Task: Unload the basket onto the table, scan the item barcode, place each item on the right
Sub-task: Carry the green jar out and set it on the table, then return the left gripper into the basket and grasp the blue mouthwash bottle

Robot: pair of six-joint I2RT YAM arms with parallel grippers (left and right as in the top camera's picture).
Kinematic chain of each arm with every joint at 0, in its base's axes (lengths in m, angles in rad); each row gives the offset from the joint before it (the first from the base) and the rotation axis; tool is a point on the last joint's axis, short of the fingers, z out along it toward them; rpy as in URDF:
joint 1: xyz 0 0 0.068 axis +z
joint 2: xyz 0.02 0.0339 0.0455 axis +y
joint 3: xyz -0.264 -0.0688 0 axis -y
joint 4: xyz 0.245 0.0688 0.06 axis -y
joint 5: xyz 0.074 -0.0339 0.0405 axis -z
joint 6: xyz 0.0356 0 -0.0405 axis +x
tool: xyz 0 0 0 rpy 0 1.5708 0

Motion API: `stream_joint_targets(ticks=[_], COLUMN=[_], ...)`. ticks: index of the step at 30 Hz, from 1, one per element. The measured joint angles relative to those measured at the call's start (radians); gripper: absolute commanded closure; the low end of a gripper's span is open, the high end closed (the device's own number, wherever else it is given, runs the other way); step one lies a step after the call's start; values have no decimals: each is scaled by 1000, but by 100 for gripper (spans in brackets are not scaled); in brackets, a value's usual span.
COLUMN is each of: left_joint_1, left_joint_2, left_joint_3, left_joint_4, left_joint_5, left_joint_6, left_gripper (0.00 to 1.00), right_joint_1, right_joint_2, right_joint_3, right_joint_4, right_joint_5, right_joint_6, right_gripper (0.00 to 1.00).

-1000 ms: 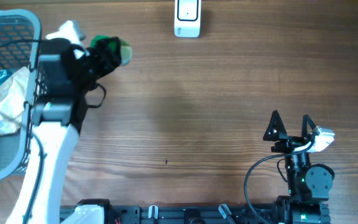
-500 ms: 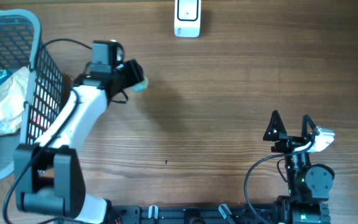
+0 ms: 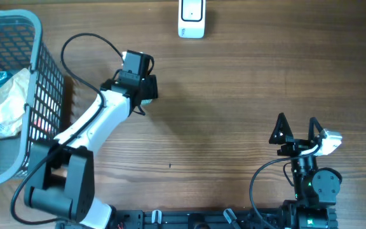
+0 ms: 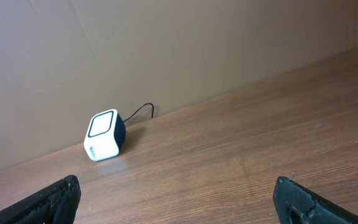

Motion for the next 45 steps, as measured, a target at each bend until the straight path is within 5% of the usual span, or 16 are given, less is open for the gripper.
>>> stream_joint_targets(ticks=[5,7,8,15,20,27,33,39,45], left_joint_1=[-5,-5,-5,-5,-5,17,316,776,998], left_joint_2=[51,51,52,48,-23,-278,-407,-304,-137], left_joint_3=[-17,-17,-17,-16,31,412,765,783,767], left_joint_4=[7,14,19,24,-141,-393,-619,-731,-732], left_joint_5=[-17,-18,-18,2,5,9,-7,117,222], left_joint_6=[-1,0,0,-8,-8,-8,28,73,60], left_gripper=[29,16,0,0,0,0,0,0,0], right_joint_1=[0,0,0,0,0,0,0,0,0], right_joint_2=[0,0,0,0,0,0,0,0,0], right_joint_3=[0,0,0,0,0,0,0,0,0], right_joint_4=[0,0,0,0,0,0,0,0,0], right_joint_5=[0,0,0,0,0,0,0,0,0], right_joint_6=[0,0,0,0,0,0,0,0,0], right_gripper=[0,0,0,0,0,0,0,0,0])
